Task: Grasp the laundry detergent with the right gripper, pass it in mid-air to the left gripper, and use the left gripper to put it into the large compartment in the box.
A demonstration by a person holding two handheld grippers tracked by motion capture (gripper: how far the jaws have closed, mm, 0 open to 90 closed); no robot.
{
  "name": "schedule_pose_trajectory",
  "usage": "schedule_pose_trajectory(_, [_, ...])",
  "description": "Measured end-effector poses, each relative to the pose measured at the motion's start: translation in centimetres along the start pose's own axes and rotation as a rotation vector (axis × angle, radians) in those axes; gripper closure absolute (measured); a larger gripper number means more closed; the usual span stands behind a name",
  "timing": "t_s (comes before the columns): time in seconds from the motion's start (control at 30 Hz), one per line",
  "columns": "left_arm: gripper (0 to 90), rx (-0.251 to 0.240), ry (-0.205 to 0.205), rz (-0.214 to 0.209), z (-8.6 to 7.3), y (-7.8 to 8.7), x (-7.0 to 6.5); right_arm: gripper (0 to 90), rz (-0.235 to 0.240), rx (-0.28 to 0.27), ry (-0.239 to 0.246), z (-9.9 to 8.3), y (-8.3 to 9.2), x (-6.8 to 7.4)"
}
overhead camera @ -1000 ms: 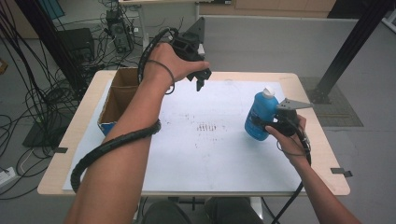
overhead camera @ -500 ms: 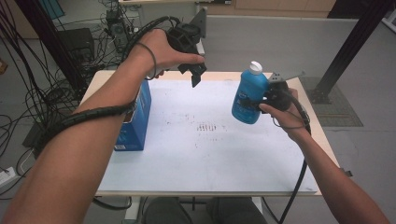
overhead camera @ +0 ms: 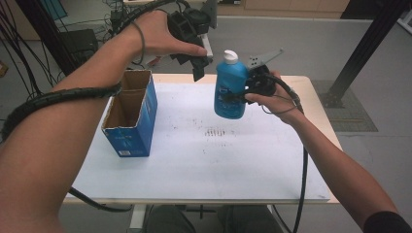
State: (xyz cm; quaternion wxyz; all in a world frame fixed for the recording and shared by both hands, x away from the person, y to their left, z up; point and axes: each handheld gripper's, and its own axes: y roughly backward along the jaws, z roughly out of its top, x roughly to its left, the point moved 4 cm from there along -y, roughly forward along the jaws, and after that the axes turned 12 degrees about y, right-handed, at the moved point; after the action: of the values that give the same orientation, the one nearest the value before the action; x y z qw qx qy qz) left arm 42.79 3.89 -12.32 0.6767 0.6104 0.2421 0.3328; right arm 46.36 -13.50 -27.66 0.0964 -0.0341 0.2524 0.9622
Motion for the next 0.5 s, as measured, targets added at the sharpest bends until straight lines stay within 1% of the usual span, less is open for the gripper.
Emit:
schedule_pose_trajectory(0.03, [6.6, 0.003, -0.022, 0.003, -0.1, 0.1, 0.0, 45.1, 0.005, 0.004, 0.011, 0.2, -0.4, 0.0])
schedule_pose_trajectory(0.1, [6.8, 0.009, -0.043, -0.003, -0.4, 0.1, 0.0, 45.1, 0.028, 0.006, 0.019, 0.5, -1.2, 0.2])
schedule_pose_trajectory(0.17, [6.8, 0.01, -0.063, 0.01, -0.7, 0.0, 0.1, 45.1, 0.046, 0.004, 0.025, 0.8, -1.8, 0.5])
schedule_pose_trajectory(0.2, [6.9, 0.01, -0.063, 0.01, -0.7, 0.0, 0.1, 45.1, 0.046, 0.004, 0.025, 0.8, -1.8, 0.5])
schedule_pose_trajectory(0.23, [6.8, 0.012, -0.073, 0.008, -0.9, -0.1, 0.2, 45.1, 0.069, 0.003, 0.036, 1.0, -2.7, 0.9])
schedule_pose_trajectory(0.33, [6.8, 0.011, -0.092, 0.017, -1.1, -0.2, 0.3, 45.1, 0.098, -0.004, 0.051, 1.3, -3.8, 1.5])
schedule_pose_trajectory(0.4, [6.9, 0.005, -0.101, 0.02, -1.2, -0.3, 0.3, 45.1, 0.113, 0.003, 0.067, 1.5, -4.5, 1.9])
schedule_pose_trajectory(0.5, [6.9, 0.008, -0.119, 0.021, -1.3, -0.5, 0.4, 45.1, 0.133, -0.003, 0.076, 1.7, -5.5, 2.4])
